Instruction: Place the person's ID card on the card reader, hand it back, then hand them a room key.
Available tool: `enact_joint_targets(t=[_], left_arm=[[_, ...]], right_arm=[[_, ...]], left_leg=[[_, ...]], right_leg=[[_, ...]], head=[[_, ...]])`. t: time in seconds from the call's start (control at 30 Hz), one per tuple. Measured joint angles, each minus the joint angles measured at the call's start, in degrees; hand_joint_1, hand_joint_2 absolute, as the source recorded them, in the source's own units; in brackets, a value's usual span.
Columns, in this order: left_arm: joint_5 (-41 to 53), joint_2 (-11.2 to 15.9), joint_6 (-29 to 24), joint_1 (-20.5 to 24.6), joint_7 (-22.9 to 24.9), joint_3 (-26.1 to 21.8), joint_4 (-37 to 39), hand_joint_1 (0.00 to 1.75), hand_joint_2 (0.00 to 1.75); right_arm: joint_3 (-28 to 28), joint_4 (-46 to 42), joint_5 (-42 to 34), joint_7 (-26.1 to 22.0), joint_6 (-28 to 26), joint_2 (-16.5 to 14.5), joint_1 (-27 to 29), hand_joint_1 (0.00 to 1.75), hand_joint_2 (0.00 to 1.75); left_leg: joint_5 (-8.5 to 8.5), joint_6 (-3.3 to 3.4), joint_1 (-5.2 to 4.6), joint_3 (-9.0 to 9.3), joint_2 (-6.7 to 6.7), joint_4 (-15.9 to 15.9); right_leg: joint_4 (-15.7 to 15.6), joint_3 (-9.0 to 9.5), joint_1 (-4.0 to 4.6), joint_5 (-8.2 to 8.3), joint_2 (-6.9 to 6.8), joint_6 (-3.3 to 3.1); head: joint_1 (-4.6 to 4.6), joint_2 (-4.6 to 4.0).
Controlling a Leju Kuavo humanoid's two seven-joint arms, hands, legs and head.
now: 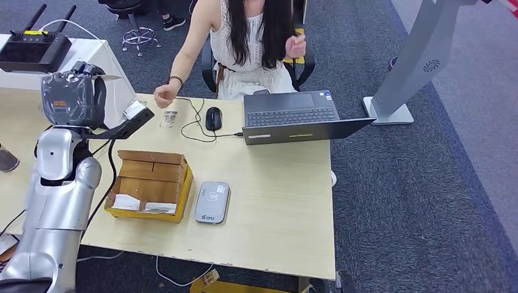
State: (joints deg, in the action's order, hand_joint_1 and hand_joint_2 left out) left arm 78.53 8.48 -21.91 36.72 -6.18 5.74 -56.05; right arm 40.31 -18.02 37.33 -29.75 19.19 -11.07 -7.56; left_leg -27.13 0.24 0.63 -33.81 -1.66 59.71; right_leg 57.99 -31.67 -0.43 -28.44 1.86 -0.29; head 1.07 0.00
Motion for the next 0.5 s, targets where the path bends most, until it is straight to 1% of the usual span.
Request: enact_joint_targets(t=[0.17,0.23,0.37,0.5], left_arm=[[-0.09,-0.69,0.17,-3.03,-1.35,1.21,-1.93,1.75,1.75],[0.20,-1.45,1.17,-5.25,-2.30,2.38,-3.54,1.75,1.75],[1.44,-3.50,3.99,-10.87,-2.14,6.23,-6.98,1.75,1.75],[1.86,-4.87,7.18,-14.32,-1.39,10.30,-9.82,1.75,1.75]], right_arm=[[-0.72,0.17,-0.74,0.00,-0.13,0.09,0.04,0.00,0.00],[-0.84,0.20,-1.32,0.01,-0.25,0.11,0.09,0.00,0.00],[-1.24,0.20,-2.48,0.17,-0.61,0.11,0.28,0.00,0.00],[-1.97,0.19,-3.65,0.28,-0.81,0.12,0.53,0.00,0.00]], left_leg=[[0.00,0.00,-0.01,0.00,0.00,0.00],[-0.01,0.01,-0.02,0.00,-0.01,0.00],[-0.02,0.02,-0.02,-0.05,-0.02,0.00],[-0.04,0.05,-0.03,-0.07,0.01,0.01]], right_leg=[[-0.01,0.00,-0.01,0.00,0.00,0.00],[-0.02,0.00,-0.02,0.00,-0.01,0.00],[-0.03,-0.02,-0.02,-0.01,-0.03,0.01],[-0.05,-0.05,-0.03,0.00,0.00,0.02]], head=[[0.00,0.00],[0.00,0.00],[-0.02,0.00],[0.00,0.00]])
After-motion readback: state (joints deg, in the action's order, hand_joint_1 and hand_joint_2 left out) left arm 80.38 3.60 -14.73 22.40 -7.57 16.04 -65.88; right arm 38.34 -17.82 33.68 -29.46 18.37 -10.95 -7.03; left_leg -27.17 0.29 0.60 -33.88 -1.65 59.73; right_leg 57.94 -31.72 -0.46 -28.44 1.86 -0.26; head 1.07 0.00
